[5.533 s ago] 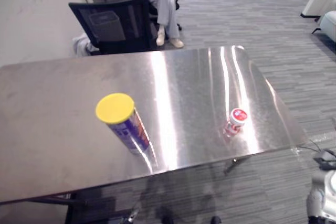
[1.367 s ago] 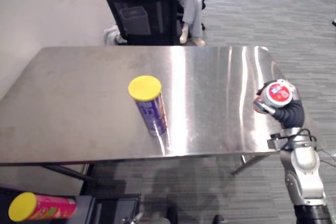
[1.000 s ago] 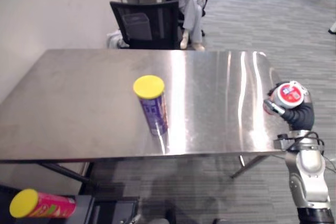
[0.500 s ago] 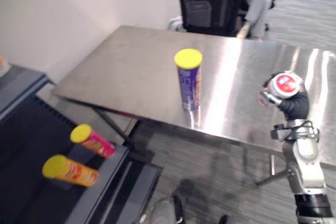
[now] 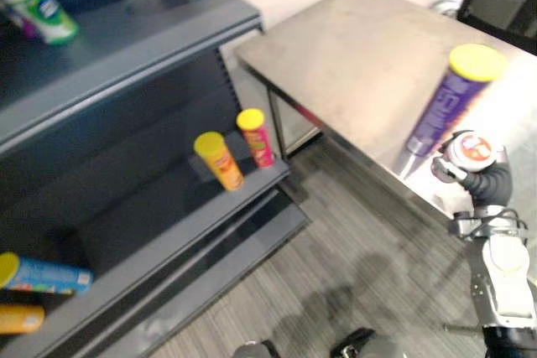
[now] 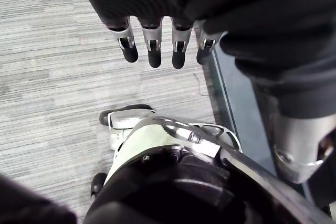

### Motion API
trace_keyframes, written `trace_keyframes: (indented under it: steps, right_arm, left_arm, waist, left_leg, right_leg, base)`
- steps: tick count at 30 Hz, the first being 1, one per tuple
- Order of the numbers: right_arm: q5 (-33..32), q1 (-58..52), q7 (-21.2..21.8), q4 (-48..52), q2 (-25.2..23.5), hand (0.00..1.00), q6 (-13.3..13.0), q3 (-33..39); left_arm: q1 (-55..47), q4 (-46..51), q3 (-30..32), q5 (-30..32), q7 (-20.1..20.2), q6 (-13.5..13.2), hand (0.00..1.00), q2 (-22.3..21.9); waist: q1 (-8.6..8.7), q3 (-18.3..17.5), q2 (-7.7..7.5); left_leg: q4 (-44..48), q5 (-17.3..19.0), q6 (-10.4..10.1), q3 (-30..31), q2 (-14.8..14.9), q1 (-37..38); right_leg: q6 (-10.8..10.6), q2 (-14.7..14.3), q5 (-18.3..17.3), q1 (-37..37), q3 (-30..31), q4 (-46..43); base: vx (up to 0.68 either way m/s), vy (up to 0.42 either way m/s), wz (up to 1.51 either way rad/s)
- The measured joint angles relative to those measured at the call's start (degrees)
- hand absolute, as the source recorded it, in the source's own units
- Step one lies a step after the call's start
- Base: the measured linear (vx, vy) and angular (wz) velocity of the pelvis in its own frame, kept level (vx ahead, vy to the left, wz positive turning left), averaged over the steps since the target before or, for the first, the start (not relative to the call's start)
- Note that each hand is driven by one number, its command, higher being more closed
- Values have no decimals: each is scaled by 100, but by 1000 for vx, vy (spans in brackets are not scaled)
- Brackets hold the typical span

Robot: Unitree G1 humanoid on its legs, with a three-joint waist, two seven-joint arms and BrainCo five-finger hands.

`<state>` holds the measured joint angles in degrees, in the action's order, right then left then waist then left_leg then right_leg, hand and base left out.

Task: Put the gum and the chips on the shelf.

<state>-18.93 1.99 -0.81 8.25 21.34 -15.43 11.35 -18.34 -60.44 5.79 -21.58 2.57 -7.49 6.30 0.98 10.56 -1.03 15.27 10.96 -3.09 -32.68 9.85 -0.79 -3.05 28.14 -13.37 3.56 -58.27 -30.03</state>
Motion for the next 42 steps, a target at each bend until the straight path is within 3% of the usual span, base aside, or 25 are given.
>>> trace_keyframes:
  steps: [5, 9, 13, 22, 31, 35, 38, 39, 40, 41, 42]
  right_arm:
    - [39, 11, -2, 4, -12, 100, 15, -15]
    - [46, 5, 13, 35, -76, 100, 44, -69]
    - [99, 6, 33, 59, -240, 100, 47, -163]
    - [143, 71, 100, 219, -236, 100, 46, -322]
    - [319, 243, 288, 202, -236, 100, 46, -556]
    - [318, 480, 553, 170, -227, 100, 39, -859]
    - [305, 525, 770, 160, -240, 100, 39, -1126]
    - [300, 525, 830, 160, -251, 100, 39, -1248]
    - [261, 504, 883, 161, -285, 100, 39, -1290]
    - [260, 459, 883, 162, -364, 100, 39, -1295]
    - [261, 318, 862, 203, -518, 100, 38, -1325]
  left_arm:
    - [-10, 17, -156, 35, -67, 6, 0, 140]
    - [-12, 229, -212, 19, -153, 50, 0, 245]
    - [-10, 351, -203, -21, -166, 45, 0, 271]
    - [9, 404, -86, -82, -177, 9, 0, 155]
    - [6, 640, -36, -84, -167, -4, 0, 107]
    - [10, 871, -44, -93, -184, -92, 0, 96]
    - [26, 916, -58, -376, -229, -110, 0, 43]
    - [24, 922, -71, -488, -229, -99, 0, 26]
    - [23, 1019, -118, -527, -229, -33, 0, 9]
    - [25, 1062, -138, -528, -229, -1, 0, 18]
    - [70, 1079, -214, -525, -229, 54, 0, 68]
  waist:
    - [-12, -91, -171]
    - [-109, -111, -216]
    - [-178, -139, -265]
    - [-333, -59, -166]
    - [-442, -30, -165]
    - [-521, 60, -183]
    - [-618, 136, -107]
    - [-616, 156, -68]
    - [-590, 218, 25]
    - [-587, 237, 34]
    - [-567, 236, 29]
  left_leg:
    - [-123, 8, 1, 17, -217, 15]
    - [-110, 73, 111, 15, -233, 15]
    - [-123, 89, 132, 16, -248, 5]
    - [-190, 161, 117, 52, -226, -88]
    - [-54, 193, 164, 87, -258, -111]
    - [571, 406, 339, 232, -224, -340]
    - [912, 580, 481, 505, -196, -421]
    - [904, 647, 528, 721, -248, -419]
    - [892, 775, 587, 1102, -342, -404]
    - [898, 786, 604, 1266, -363, -427]
    - [896, 785, 652, 1653, -453, -519]
  right_leg:
    - [45, 185, 526, -96, -11, -27]
    - [74, 223, 984, -77, 88, -30]
    - [71, 220, 1026, -62, 215, -28]
    - [70, 162, 1024, 39, 364, -16]
    - [71, 218, 1025, 38, 392, -26]
    - [15, 363, 1070, -24, 475, -146]
    - [11, 404, 1395, -162, 645, -232]
    - [151, 377, 1651, -176, 960, -288]
    - [570, 299, 1961, 28, 1719, -542]
    - [554, 168, 1845, 230, 2339, -660]
    - [130, -364, 1263, 416, 3423, -575]
  base:
    - [-5, 202, 33]
    - [-30, 162, 5]
    - [-18, 63, 7]
    - [-48, 1, 0]
    - [17, 10, 2]
    - [32, 50, 19]
    - [-38, 136, 41]
    - [-40, 192, 79]
    - [-36, 192, 95]
    - [-13, 153, 125]
    - [6, 73, 117]
